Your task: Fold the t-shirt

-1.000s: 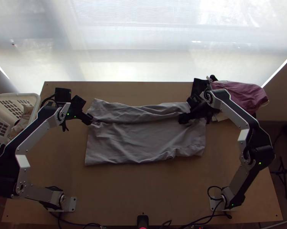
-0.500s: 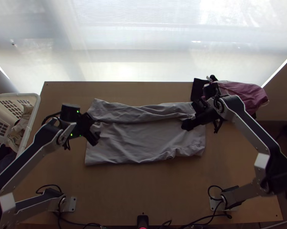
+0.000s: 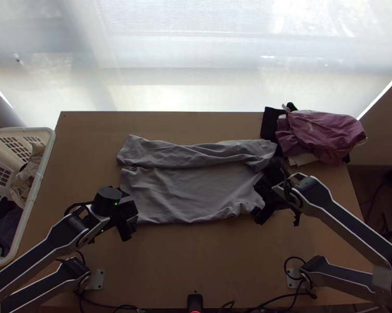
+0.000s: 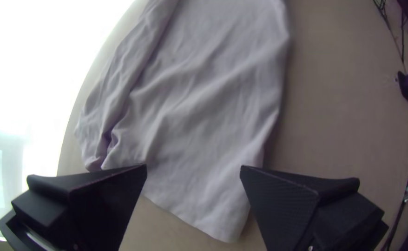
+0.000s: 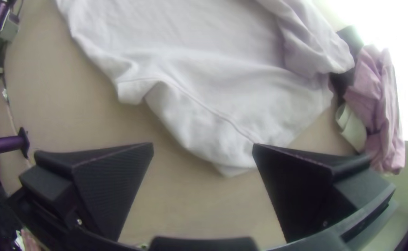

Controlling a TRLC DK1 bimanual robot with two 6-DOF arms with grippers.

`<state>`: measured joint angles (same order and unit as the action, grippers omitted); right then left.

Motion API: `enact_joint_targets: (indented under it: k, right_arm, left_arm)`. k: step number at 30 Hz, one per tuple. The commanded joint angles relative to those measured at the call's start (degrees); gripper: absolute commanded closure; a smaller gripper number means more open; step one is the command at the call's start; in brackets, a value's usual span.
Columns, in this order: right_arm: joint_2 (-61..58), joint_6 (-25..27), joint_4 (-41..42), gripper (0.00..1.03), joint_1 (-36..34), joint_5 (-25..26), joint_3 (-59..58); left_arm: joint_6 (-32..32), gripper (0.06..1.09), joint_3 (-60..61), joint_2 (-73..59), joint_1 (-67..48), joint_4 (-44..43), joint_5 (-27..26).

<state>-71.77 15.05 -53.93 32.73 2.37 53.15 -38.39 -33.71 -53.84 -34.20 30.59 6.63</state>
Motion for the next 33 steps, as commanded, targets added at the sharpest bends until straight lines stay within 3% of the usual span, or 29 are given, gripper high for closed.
enact_joint_targets:
  k: [1,11,27,30,33]
  right_arm:
    - [3.5,-0.2,3.9,0.04,6.8,6.8,-7.4]
    - [3.4,-0.3,8.9,0.05,9.5,9.6,-12.1]
    - [-5.7,2.2,19.1,0.13,9.4,14.7,-14.2]
    - [-6.5,3.0,21.0,0.23,9.3,14.8,-14.3]
    - [-7.0,4.7,22.9,0.48,9.1,14.8,-14.6]
  left_arm:
    - [-1.0,0.11,7.0,4.0,-8.0,-2.0,2.6]
    - [-2.3,0.11,11.1,2.9,-11.2,-6.1,5.3]
    - [-6.6,0.17,11.7,-0.2,-3.2,-12.8,5.7]
    - [-6.6,0.31,11.1,-0.9,-2.2,-13.0,4.9]
    - [-6.8,0.51,11.1,-1.6,-1.2,-13.0,4.2]
